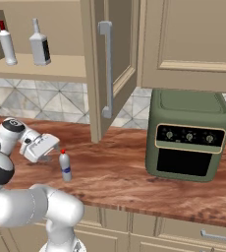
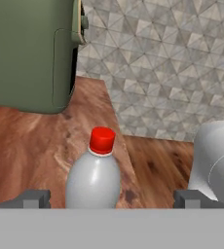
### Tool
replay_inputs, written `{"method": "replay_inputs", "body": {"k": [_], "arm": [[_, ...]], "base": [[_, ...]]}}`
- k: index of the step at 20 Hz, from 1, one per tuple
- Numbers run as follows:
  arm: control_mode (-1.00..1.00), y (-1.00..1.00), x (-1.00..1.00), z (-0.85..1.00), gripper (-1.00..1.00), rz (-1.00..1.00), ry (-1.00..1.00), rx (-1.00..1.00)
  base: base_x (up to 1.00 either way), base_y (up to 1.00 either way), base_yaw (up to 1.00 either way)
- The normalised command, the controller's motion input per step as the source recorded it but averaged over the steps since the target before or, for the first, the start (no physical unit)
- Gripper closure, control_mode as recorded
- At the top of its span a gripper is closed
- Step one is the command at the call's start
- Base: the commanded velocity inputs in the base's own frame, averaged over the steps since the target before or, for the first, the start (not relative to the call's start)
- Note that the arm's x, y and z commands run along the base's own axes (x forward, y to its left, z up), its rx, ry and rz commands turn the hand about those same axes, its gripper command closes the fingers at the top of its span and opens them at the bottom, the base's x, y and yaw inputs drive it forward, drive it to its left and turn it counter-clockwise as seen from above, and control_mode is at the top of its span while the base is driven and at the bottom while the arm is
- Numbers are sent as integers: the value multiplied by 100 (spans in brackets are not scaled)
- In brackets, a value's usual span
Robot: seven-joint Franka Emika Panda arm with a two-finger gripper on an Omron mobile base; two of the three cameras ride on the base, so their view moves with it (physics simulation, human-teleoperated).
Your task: Sort all alcoholic drinks to one cabinet, and non-alcoholic drinks to the other.
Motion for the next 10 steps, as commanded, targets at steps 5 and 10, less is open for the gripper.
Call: {"method": "replay_inputs", "body": {"k": [5,10], "arm": [[-100,0,14,-14,-100,0,0,0],[-100,-5,4,-15,-100,0,0,0]], "base": [[0,0,0],[0,0,0]]}}
